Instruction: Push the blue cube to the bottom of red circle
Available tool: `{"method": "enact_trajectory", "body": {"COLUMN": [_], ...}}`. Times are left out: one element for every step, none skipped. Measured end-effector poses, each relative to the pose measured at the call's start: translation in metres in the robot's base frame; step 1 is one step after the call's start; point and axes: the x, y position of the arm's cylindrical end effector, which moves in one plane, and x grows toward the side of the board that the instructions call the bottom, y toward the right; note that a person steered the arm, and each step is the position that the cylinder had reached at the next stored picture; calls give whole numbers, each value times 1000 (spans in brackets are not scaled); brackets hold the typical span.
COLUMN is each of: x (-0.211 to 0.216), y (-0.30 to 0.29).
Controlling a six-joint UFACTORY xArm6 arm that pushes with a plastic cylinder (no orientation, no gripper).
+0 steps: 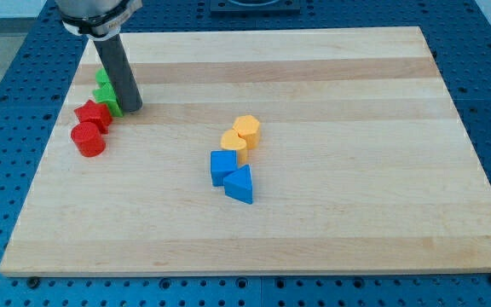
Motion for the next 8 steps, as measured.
{"method": "enact_trajectory", "body": {"x": [0,0,0,0,0,14,39,64], "y": [-1,-3,8,88,183,216,218,237]}}
